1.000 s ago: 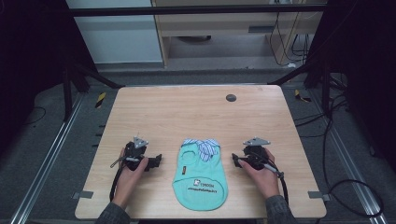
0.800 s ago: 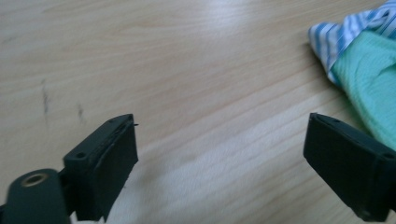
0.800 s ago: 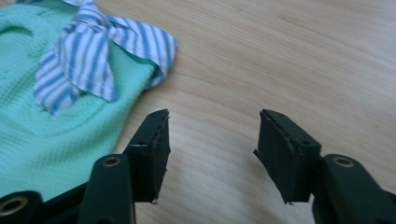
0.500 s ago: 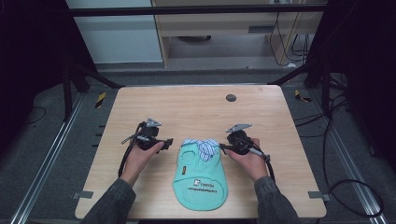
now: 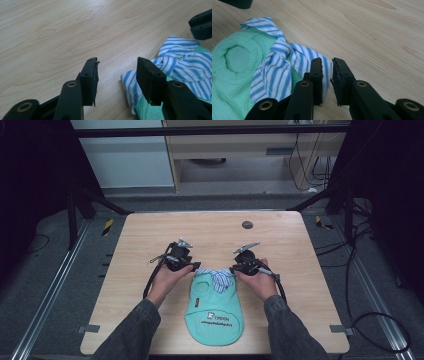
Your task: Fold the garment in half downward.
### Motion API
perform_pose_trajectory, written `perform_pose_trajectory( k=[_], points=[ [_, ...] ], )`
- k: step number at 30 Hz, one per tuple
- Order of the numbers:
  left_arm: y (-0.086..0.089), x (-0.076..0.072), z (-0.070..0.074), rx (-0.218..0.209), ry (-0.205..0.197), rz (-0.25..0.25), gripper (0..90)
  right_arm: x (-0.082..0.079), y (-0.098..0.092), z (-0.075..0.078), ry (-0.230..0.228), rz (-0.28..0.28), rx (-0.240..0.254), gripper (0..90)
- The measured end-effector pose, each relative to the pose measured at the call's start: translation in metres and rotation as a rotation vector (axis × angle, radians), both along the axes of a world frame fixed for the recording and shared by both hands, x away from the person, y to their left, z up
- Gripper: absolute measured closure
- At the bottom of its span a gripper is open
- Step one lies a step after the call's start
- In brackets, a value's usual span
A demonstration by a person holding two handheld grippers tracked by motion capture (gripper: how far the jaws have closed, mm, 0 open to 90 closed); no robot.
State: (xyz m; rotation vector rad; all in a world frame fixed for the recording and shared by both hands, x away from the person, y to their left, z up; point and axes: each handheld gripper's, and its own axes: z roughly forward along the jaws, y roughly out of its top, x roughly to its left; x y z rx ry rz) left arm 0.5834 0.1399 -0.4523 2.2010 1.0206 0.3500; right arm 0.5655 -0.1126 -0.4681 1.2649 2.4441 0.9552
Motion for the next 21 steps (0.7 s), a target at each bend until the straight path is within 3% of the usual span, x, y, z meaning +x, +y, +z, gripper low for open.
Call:
perform_pose_trajectory(
  k=[9, 14, 21],
  points=[
    [-0.011, 0.003, -0.021, 0.062, 0.04, -0.025, 52.7, 0.01, 0.003, -0.011, 0.013, -0.013, -0.016, 68.9],
    [-0.009, 0.003, -0.029, 0.056, 0.068, -0.033, 49.0, 0.011, 0.007, -0.015, 0.02, -0.008, -0.021, 64.7],
    [-0.01, 0.003, -0.033, 0.054, 0.075, -0.052, 47.2, 0.012, 0.011, -0.018, 0.027, 0.006, -0.03, 61.7]
  ],
)
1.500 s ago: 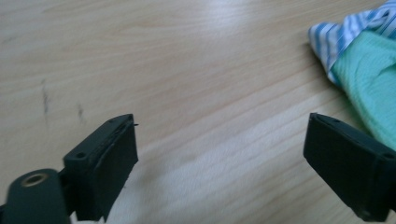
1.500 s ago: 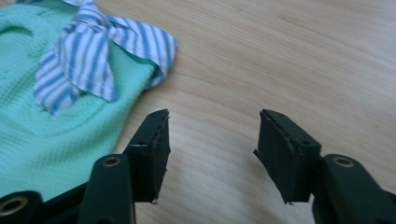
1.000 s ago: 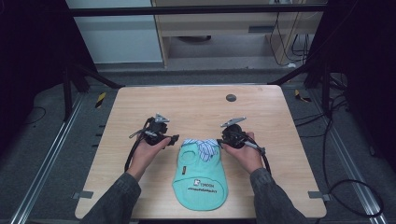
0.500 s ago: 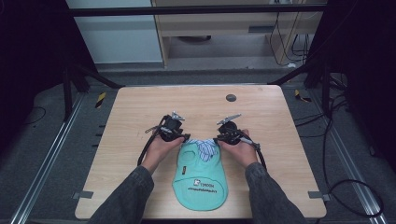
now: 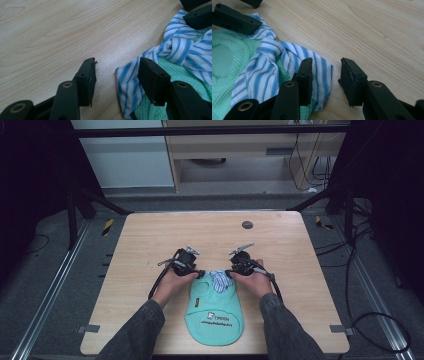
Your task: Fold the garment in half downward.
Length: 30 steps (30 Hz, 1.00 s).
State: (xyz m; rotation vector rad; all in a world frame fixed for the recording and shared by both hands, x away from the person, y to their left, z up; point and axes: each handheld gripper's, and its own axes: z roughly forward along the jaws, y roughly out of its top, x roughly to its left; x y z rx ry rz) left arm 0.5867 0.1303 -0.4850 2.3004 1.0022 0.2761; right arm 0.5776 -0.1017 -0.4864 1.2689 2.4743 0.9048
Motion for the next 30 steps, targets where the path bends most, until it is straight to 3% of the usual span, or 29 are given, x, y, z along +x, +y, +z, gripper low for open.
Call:
perform_pose_trajectory(
  k=[6, 7, 8, 9, 12, 15, 18, 22, 30],
  points=[
    [0.0, -0.002, -0.002, -0.008, -0.018, -0.014, 48.2, 0.0, 0.003, 0.0, -0.005, 0.016, -0.028, 58.3],
    [-0.001, -0.002, -0.001, -0.012, -0.013, -0.02, 50.7, 0.0, 0.004, 0.0, -0.008, 0.024, -0.034, 58.3],
    [-0.001, -0.003, -0.001, -0.017, -0.006, -0.029, 58.8, 0.0, 0.006, 0.0, -0.01, 0.032, -0.032, 60.4],
    [-0.001, -0.003, 0.0, -0.02, 0.001, -0.037, 58.8, 0.0, 0.006, 0.0, -0.01, 0.032, -0.032, 60.4],
    [-0.001, -0.006, -0.002, -0.056, 0.01, -0.05, 74.1, -0.001, 0.008, 0.001, -0.001, 0.075, -0.025, 74.1],
    [0.001, -0.008, -0.004, -0.085, 0.017, -0.046, 77.6, -0.002, 0.009, 0.001, 0.005, 0.097, -0.022, 80.2],
    [0.001, -0.009, -0.002, -0.081, 0.021, -0.048, 82.2, -0.004, 0.011, 0.002, -0.006, 0.115, -0.035, 84.1],
    [0.001, -0.011, 0.005, -0.046, -0.011, -0.074, 83.9, -0.008, 0.011, 0.007, -0.049, 0.136, -0.057, 84.6],
    [0.003, -0.017, 0.034, -0.08, -0.068, -0.096, 84.3, -0.02, 0.004, 0.033, -0.124, 0.161, -0.04, 84.6]
  ],
)
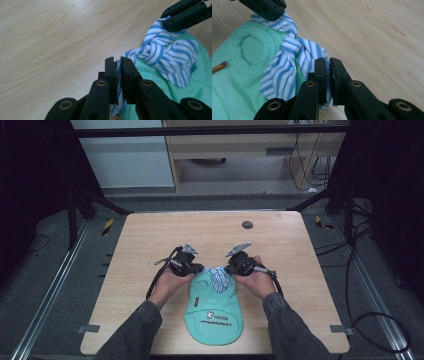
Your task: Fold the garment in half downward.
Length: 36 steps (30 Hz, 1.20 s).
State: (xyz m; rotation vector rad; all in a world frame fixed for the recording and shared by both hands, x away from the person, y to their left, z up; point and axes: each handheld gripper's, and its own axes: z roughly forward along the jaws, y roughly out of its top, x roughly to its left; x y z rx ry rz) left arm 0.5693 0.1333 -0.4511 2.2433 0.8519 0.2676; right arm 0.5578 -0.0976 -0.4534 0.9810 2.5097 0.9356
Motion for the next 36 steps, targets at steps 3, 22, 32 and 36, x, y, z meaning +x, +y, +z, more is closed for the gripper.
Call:
perform_pose_trajectory(
  k=[3, 22, 32, 36],
  points=[
    [0.0, -0.003, 0.01, -0.002, -0.023, -0.015, 84.3, -0.005, -0.002, 0.012, -0.029, 0.017, -0.002, 84.6],
    [-0.001, -0.006, 0.035, 0.004, -0.065, -0.046, 84.4, -0.01, -0.003, 0.042, -0.097, 0.089, -0.064, 84.7],
    [0.0, -0.005, 0.042, 0.005, -0.072, -0.062, 84.4, -0.008, -0.004, 0.051, -0.093, 0.109, -0.075, 84.7],
    [0.001, -0.005, 0.044, 0.004, -0.071, -0.067, 84.4, -0.008, -0.004, 0.054, -0.088, 0.114, -0.079, 84.4]
  ],
)
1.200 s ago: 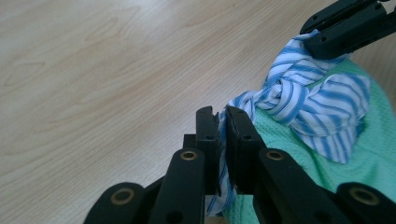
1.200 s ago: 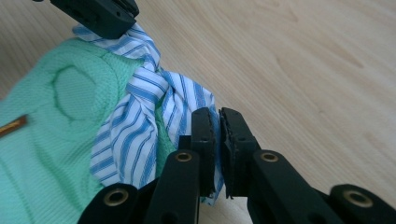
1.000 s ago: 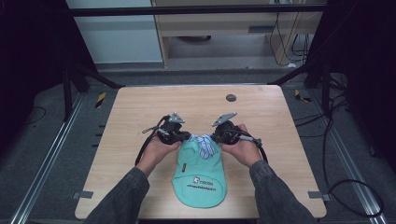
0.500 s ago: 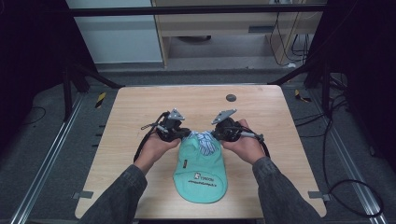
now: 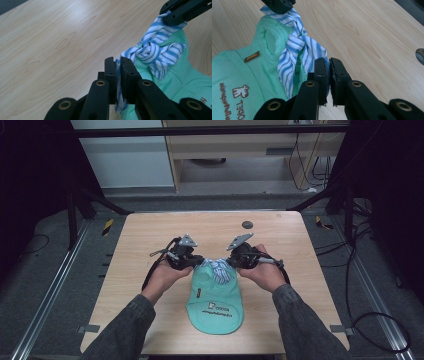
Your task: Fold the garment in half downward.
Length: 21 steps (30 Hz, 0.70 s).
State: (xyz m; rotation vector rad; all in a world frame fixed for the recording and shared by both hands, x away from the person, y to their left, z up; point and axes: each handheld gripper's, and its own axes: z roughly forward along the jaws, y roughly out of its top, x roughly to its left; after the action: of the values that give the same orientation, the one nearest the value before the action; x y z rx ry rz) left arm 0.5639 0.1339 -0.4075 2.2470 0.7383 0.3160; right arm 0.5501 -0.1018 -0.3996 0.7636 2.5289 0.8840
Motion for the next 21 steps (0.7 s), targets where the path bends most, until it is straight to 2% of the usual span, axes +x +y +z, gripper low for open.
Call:
perform_pose_trajectory(
  k=[7, 14, 21],
  points=[
    [-0.001, 0.0, 0.002, 0.019, 0.005, -0.01, 84.3, 0.0, 0.001, 0.005, 0.009, 0.007, -0.009, 84.4],
    [0.0, -0.002, 0.009, 0.054, 0.0, -0.021, 84.4, -0.001, 0.002, 0.007, -0.006, 0.017, -0.002, 84.4],
    [-0.005, 0.003, 0.021, 0.088, -0.033, -0.028, 84.4, 0.006, 0.002, 0.014, -0.023, 0.017, -0.015, 84.2]
  ],
)
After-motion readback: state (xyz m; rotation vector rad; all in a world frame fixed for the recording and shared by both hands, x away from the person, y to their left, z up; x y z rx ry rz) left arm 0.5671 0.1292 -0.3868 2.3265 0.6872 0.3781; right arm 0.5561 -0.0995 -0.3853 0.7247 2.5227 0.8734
